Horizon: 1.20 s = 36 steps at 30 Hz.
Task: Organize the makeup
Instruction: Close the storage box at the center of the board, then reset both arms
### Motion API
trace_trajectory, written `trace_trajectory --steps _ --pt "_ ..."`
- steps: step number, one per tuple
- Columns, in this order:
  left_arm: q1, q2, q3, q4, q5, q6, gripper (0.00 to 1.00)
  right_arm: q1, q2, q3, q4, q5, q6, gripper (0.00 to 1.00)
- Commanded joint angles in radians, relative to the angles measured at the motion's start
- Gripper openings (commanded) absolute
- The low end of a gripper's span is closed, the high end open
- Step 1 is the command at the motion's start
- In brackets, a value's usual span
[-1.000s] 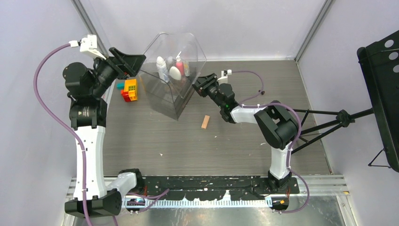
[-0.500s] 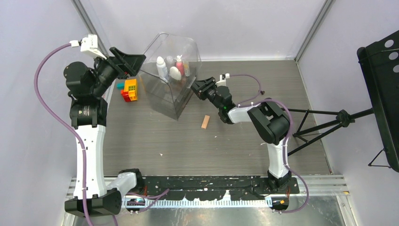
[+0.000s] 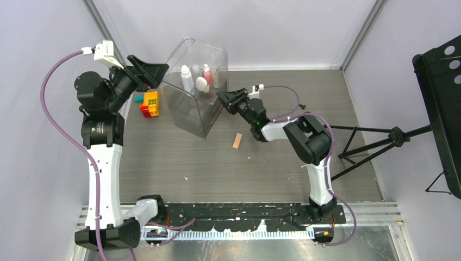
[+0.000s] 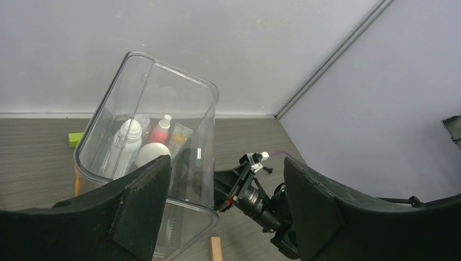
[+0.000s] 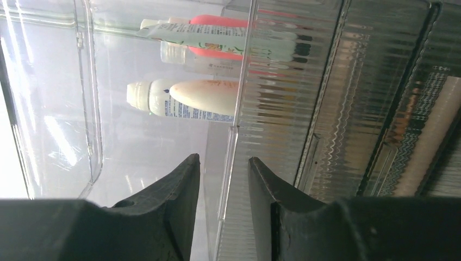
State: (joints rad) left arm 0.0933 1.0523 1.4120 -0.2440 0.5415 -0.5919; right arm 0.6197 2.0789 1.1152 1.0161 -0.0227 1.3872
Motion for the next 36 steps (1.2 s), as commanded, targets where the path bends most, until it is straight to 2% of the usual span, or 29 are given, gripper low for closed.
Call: trace_trajectory --steps 1,7,11,14,18,21,25,28,32,36 --pt "-0.004 -0.015 -0.011 0.023 -0.006 0.026 0.78 -0.003 -0.015 0.0 0.046 0.02 -0.028 0.43" --pt "-0.006 0.003 0.033 -0.017 -0.017 0.061 0.82 -0.029 -0.138 -0.089 -0.042 0.016 -0.12 0.43" --pt "-0.022 0.033 0.106 -0.105 -0.053 0.126 0.84 -0.053 -0.286 -0.153 -0.233 -0.006 -0.253 0.43" --pt "-0.047 0.046 0.147 -0.189 -0.12 0.179 0.87 -0.058 -0.442 -0.15 -0.512 0.008 -0.418 0.43" --pt "-0.083 0.038 0.168 -0.313 -0.28 0.246 0.89 -0.057 -0.609 -0.072 -0.995 0.151 -0.663 0.45" --pt "-0.085 0.015 0.156 -0.416 -0.415 0.259 0.94 -0.057 -0.713 -0.036 -1.286 0.3 -0.788 0.49" --pt "-0.084 -0.082 0.016 -0.429 -0.503 0.231 0.97 -0.058 -0.853 -0.075 -1.495 0.405 -0.851 0.54" --pt "-0.084 -0.193 -0.129 -0.422 -0.588 0.21 0.99 -0.059 -0.961 -0.126 -1.601 0.447 -0.839 0.66" --pt "-0.084 -0.283 -0.29 -0.436 -0.662 0.224 1.0 -0.059 -1.143 -0.236 -1.634 0.49 -0.808 0.83" --pt "-0.085 -0.331 -0.416 -0.45 -0.63 0.232 1.0 -0.059 -1.284 -0.324 -1.653 0.534 -0.809 0.86"
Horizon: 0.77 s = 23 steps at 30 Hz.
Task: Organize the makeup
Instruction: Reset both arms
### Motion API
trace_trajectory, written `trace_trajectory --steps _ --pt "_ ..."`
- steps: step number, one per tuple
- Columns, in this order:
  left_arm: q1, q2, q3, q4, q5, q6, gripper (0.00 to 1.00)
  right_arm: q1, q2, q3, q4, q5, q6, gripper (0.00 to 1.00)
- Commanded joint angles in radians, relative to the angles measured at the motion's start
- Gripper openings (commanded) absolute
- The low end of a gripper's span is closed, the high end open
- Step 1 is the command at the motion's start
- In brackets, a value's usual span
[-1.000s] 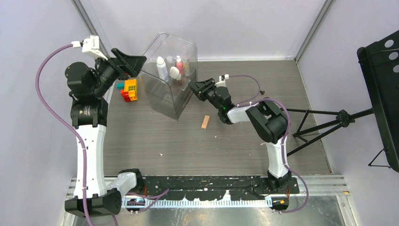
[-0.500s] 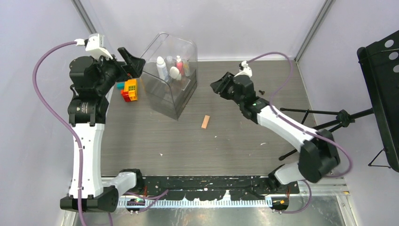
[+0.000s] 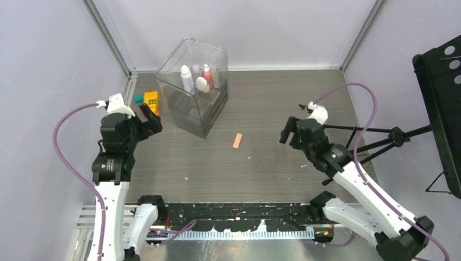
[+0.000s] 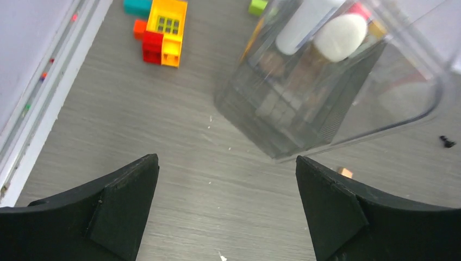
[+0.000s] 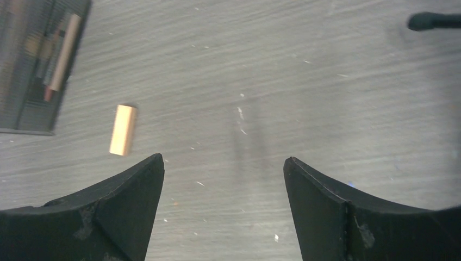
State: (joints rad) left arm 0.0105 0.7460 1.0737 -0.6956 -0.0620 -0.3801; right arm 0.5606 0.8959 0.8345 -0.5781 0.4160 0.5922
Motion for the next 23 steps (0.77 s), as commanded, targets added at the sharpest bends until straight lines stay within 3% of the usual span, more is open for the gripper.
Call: trace_trajectory --steps 1,5,8,23 --pt "-0.002 -0.039 -0.115 0.016 -0.012 0.021 1.0 0.001 -0.125 -0.055 -0.061 0.111 -0.025 0.86" --pt "-0.002 -0.069 -0.227 0.064 -0.025 -0.003 1.0 0.001 -0.17 -0.101 -0.065 0.199 -0.036 0.87" --pt "-0.002 -0.048 -0.229 0.087 0.015 -0.007 1.0 0.0 -0.178 -0.106 -0.084 0.2 -0.021 0.88" --pt "-0.002 0.003 -0.188 0.022 -0.04 -0.026 1.0 0.001 -0.203 -0.095 -0.127 0.271 -0.032 0.91"
